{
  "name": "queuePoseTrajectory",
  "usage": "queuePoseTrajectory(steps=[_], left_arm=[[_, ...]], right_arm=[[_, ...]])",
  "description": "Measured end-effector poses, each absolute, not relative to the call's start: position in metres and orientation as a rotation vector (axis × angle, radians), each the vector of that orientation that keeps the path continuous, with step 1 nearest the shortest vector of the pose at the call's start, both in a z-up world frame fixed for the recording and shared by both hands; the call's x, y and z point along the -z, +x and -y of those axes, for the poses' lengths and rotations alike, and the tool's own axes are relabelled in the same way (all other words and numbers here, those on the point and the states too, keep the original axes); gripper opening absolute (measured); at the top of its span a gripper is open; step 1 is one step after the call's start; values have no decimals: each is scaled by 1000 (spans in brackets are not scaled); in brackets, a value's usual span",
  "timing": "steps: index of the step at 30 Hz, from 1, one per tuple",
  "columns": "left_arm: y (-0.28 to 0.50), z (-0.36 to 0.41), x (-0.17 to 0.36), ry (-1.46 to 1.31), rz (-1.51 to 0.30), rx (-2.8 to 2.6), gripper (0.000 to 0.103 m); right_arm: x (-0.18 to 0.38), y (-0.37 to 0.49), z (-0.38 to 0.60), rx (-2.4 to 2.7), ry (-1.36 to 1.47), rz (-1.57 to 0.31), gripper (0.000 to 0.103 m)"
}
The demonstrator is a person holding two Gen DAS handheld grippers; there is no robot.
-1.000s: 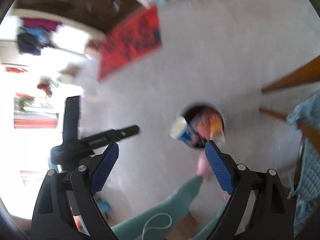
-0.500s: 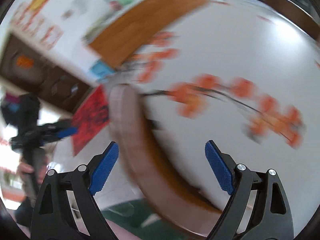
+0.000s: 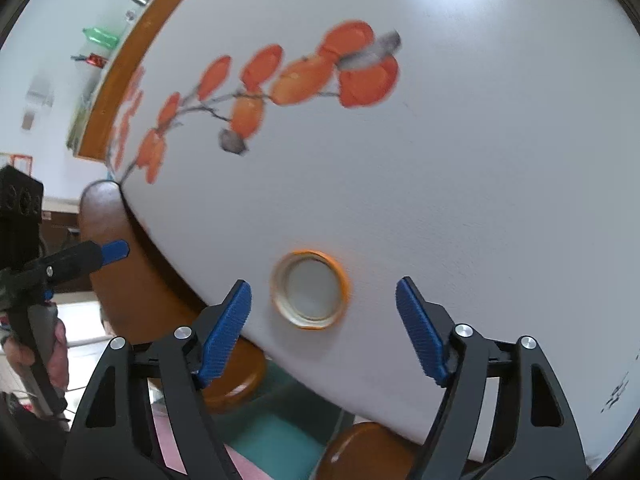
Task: Collect trash
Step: 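Close the right tool on the orange-rimmed tape roll's edge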
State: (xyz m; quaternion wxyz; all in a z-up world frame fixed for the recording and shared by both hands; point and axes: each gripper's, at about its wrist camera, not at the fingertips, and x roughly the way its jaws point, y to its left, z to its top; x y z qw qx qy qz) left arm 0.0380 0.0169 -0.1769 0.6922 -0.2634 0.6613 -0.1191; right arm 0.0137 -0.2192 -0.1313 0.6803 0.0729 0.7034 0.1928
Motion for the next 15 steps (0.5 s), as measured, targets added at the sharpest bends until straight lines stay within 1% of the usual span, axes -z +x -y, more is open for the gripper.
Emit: queuePoseTrajectory(steps=[3,7,15], left_arm=[[39,-3,183,-522,-1496,261,96],[38,5,187,-501,-1503,237,96],[35,4,186,-399,-1477,139,96]], right_arm=[[143,11,222,-428,150,-1585,74],[153,8,216,-440,90,-1578,74],[156,6,195,-472,-32,-1541,75]])
